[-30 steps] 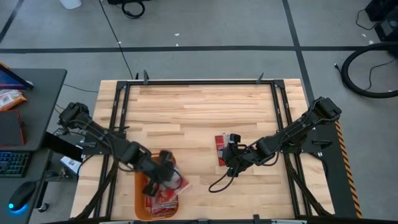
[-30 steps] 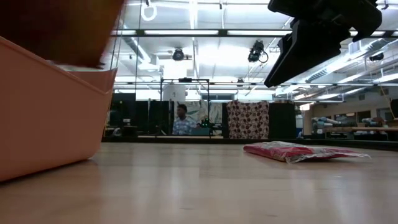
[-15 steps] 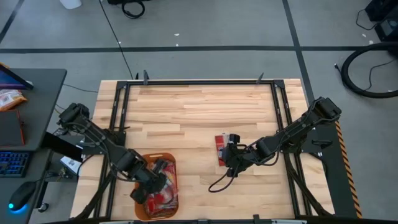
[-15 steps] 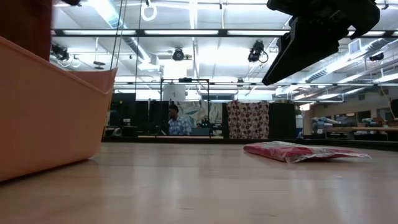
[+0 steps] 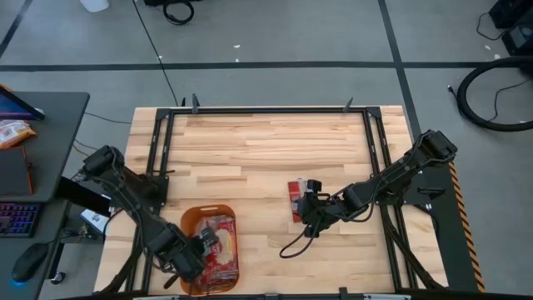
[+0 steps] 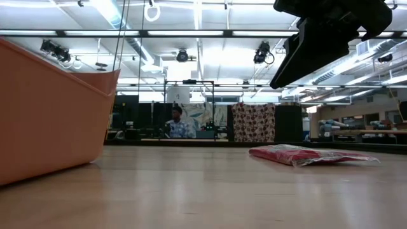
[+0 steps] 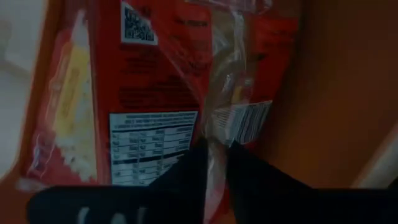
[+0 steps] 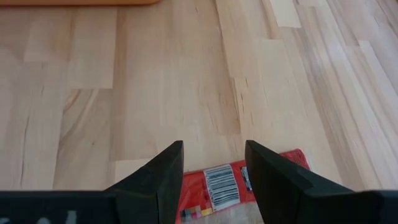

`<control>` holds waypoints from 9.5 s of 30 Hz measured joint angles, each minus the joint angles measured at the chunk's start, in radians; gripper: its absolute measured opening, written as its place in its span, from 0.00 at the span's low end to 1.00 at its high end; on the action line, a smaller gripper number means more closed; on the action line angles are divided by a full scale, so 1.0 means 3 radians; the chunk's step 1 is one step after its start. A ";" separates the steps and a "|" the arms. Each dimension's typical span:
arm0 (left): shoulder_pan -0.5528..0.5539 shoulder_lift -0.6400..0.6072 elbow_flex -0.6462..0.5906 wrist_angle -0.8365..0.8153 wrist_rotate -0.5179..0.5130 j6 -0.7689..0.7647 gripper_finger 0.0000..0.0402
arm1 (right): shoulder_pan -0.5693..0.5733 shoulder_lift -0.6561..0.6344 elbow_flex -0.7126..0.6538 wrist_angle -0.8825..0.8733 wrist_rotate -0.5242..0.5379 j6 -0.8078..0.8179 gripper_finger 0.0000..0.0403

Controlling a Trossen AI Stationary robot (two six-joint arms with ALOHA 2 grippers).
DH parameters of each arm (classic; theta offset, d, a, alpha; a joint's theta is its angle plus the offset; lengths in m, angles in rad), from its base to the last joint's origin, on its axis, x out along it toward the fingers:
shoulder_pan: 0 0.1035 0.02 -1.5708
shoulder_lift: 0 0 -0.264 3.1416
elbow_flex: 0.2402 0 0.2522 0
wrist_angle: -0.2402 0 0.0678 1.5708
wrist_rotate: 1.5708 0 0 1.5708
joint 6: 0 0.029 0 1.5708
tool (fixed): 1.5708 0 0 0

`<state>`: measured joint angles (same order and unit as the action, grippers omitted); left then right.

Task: Sort popcorn bags into baskets
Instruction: Put the red popcorn pack into the orange bin, then return to Home Position

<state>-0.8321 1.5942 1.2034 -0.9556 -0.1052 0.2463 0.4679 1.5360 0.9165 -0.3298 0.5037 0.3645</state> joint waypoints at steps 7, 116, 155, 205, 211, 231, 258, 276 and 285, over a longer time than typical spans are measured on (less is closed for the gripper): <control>-0.0005 -0.0071 0.0134 -0.0135 -0.0236 -0.0376 0.29 | -0.0004 0.0000 0.0000 -0.0024 -0.0005 0.0011 0.44; 0.1397 0.0202 0.0486 0.0904 -0.0639 -0.0960 0.32 | 0.0190 0.0495 -0.0533 0.1143 -0.0101 -0.0871 0.02; 0.1323 0.0533 0.0490 0.1149 -0.1219 -0.1693 0.38 | -0.0149 0.0189 0.0384 0.1092 -0.0548 -0.0092 0.04; 0.0449 -0.1271 -0.1033 0.1469 0.0051 -0.4847 0.09 | -0.0263 -0.0492 0.0380 -0.0184 0.0113 -0.0551 0.50; 0.0379 -0.1497 -0.1312 0.1332 0.0082 -0.5192 0.11 | -0.0327 -0.0492 0.0380 -0.0238 0.0088 -0.0552 0.50; 0.0402 -0.1532 -0.0618 0.0331 -0.0905 -0.4266 0.40 | -0.0389 -0.0681 0.0347 -0.0775 0.0198 0.0001 0.46; 0.1026 -0.3589 -0.2364 0.1618 -0.1766 -0.2825 0.04 | -0.0833 -0.3148 -0.1487 0.0254 0.0076 -0.0002 0.40; 0.1197 -0.4983 -0.3261 0.2194 -0.1822 -0.2078 0.02 | -0.1168 -0.4222 -0.1625 -0.0119 -0.0048 -0.0230 0.40; 0.1197 -0.5181 -0.3617 0.2929 -0.1894 -0.1209 0.03 | -0.1421 -0.4694 -0.2008 0.0261 0.0003 -0.0545 0.40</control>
<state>-0.4728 0.0399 0.1182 -0.0770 -0.6735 -0.1165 0.0417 0.1279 0.3140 -0.2515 0.5046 0.2010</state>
